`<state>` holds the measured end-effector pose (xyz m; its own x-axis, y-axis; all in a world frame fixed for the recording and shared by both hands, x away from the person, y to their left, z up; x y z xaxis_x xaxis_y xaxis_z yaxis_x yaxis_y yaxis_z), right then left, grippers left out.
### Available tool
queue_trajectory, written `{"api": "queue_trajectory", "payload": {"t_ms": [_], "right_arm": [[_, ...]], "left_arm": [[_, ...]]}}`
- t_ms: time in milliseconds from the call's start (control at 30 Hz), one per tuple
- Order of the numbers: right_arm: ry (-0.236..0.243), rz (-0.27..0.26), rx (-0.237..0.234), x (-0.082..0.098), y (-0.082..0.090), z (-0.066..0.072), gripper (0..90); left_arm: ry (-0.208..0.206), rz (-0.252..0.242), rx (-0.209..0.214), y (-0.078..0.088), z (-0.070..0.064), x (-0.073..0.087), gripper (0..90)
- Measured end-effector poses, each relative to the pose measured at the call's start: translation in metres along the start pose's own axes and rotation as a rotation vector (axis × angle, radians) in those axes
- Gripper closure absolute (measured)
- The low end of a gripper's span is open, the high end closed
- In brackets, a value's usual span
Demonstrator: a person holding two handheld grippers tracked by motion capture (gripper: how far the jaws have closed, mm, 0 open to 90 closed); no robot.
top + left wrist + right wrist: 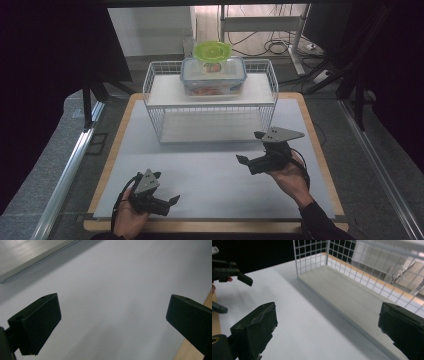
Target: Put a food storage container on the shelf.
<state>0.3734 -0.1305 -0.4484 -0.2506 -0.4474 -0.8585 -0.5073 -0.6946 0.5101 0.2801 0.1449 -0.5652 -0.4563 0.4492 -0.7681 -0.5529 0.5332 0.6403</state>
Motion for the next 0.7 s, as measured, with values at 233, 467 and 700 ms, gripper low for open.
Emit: {"api": "queue_trajectory", "payload": {"t_ms": [233, 467, 700], "right_arm": [[-0.026, 0.021, 0.027, 0.023, 0.008, -0.005, 0.0], [-0.05, 0.029, 0.043, 0.038, 0.014, -0.008, 0.0], [-0.058, 0.038, 0.061, 0.055, 0.021, -0.008, 0.0]], "left_arm": [[-0.001, 0.001, 0.0, 0.0, 0.0, 0.0, 0.0], [0.002, 0.003, 0.003, -0.001, 0.0, 0.0, 0.0], [0.002, 0.006, 0.003, -0.001, -0.001, 0.001, 0.0]]}}
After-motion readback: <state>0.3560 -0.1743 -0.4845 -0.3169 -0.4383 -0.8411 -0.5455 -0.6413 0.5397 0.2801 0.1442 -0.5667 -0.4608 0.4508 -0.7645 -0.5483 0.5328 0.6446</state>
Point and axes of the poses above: each handheld gripper's, and its own axes: y roughly backward along the jaws, x roughly out of its underside, z roughly to its left, the point moved 8 cm from there along -y, roughly forward along the jaws, and after that the axes turned 3 degrees about z, right-handed, at the moved point
